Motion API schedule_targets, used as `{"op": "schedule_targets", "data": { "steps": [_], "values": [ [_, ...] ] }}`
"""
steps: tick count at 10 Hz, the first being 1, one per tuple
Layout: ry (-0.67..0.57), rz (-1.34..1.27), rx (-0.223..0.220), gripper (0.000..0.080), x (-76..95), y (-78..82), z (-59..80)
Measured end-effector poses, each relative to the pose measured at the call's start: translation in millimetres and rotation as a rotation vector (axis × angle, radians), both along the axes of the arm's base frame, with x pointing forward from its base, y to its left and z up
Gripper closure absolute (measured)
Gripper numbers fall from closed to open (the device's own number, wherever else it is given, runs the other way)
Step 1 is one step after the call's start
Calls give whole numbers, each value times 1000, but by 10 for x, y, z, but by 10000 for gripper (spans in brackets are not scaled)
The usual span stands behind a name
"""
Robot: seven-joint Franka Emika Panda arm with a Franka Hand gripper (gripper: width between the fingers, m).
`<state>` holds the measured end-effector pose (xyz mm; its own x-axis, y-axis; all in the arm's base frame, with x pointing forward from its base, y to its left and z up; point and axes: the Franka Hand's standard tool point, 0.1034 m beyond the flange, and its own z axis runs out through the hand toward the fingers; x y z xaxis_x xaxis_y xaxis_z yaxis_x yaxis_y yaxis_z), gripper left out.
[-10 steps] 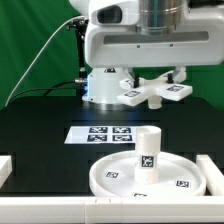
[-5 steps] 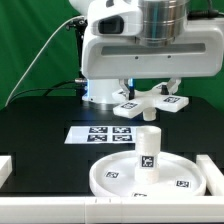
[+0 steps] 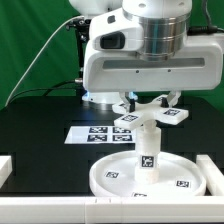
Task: Assemble round table
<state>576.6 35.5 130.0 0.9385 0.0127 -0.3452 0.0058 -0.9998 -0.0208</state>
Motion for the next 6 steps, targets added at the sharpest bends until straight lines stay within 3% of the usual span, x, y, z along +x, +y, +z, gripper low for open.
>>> {"op": "schedule_targets", "data": {
  "steps": [6],
  "values": [
    [11,-2,1,367,-84,-7,-1]
  ]
}}
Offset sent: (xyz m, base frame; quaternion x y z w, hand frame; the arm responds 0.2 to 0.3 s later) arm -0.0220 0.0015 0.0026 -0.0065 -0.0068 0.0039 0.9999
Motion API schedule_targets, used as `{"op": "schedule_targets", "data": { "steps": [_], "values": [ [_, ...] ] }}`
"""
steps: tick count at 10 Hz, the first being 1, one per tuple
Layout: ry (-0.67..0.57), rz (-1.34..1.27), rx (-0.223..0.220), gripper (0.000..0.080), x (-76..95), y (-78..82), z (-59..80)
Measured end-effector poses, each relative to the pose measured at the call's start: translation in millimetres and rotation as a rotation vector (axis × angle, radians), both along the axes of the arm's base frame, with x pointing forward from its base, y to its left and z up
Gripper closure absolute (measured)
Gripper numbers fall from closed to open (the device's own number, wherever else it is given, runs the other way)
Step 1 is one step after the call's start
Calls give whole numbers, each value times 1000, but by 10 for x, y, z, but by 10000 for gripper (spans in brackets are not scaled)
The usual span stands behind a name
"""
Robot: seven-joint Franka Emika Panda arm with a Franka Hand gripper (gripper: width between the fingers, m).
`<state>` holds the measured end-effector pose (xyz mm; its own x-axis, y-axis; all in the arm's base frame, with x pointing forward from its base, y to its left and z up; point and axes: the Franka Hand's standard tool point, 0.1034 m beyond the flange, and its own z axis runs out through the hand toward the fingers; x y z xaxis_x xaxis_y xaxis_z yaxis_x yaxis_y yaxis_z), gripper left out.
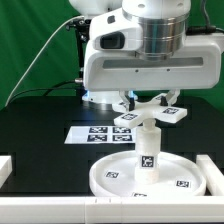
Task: Assemble round table
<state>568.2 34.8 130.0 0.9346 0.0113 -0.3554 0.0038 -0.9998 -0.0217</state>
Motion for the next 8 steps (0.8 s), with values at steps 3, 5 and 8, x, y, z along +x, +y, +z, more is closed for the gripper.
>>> {"op": "schedule_targets", "data": {
  "steps": [3,5,8],
  "values": [
    [1,1,-2,367,-15,10,-74],
    [-5,3,-4,367,-2,18,-153],
    [-6,-4,-25,367,-5,35,-157]
  ]
}}
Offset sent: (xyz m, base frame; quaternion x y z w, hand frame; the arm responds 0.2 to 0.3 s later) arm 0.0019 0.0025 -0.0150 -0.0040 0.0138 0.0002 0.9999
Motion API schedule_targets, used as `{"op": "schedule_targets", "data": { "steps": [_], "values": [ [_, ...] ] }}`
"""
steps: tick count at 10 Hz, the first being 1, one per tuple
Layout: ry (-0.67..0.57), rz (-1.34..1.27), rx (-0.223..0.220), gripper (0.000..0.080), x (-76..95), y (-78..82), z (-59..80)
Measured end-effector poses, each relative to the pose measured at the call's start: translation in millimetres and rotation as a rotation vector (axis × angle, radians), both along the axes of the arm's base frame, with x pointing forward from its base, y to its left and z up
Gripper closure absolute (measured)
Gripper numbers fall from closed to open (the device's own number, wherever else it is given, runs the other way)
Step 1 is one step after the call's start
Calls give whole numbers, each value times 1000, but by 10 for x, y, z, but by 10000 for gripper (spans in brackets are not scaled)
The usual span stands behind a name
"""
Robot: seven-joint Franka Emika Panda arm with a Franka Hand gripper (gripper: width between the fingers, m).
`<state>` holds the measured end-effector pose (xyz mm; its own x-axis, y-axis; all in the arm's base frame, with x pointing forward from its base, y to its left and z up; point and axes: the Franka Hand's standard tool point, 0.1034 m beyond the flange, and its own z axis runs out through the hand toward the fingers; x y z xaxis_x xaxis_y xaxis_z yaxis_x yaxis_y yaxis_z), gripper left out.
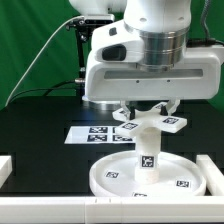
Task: Assemble round table
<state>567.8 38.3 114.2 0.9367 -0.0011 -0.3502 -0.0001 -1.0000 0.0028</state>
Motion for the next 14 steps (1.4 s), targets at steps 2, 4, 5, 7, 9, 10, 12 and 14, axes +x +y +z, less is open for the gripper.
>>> {"op": "schedule_targets", "data": {
  "steps": [2,4,5,7,9,10,12,14],
  "values": [
    [0,-25,3,367,-1,-11,2],
    [1,-24,2,366,-2,-8,-1],
    [1,-24,2,204,-2,-9,-1],
    [-3,-23,3,161,6,-5,7],
    [-84,-18,7,153,108,32,79],
    [-120,-12,9,151,108,75,102],
    [-163,4,4,151,108,141,129],
    [-161,2,5,151,103,139,120]
  ]
}}
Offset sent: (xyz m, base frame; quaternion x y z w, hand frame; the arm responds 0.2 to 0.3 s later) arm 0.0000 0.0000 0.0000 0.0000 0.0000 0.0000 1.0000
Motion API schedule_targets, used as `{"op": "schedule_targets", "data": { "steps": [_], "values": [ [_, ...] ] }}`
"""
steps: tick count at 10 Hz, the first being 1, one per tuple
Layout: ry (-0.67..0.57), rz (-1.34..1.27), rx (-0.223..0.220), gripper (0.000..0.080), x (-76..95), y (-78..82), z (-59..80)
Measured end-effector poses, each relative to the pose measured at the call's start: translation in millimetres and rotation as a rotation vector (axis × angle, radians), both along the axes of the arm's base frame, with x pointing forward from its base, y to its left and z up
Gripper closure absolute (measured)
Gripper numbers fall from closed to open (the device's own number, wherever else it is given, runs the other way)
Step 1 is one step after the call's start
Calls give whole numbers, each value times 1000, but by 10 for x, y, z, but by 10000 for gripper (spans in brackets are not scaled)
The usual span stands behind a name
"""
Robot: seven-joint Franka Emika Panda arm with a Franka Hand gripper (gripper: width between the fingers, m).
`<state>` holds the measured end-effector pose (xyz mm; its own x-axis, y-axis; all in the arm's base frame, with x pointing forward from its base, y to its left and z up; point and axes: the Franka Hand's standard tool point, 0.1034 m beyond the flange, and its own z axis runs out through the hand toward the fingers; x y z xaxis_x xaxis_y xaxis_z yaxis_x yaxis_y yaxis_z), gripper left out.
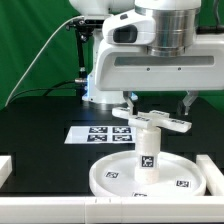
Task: Assemble round table
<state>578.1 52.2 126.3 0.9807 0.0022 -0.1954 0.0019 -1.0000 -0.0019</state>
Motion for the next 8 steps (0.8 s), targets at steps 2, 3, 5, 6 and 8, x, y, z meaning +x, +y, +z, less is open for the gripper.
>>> {"op": "schedule_targets", "data": {
  "steps": [2,3,5,6,8],
  "values": [
    [1,50,10,151,-38,-32,-22],
    [-6,77,9,151,-66,-49,17],
    [-49,84,14,151,-76,-82,139],
    [-46,82,14,150,-120,-90,83],
    [-37,82,11,151,-149,-93,-32]
  ]
}}
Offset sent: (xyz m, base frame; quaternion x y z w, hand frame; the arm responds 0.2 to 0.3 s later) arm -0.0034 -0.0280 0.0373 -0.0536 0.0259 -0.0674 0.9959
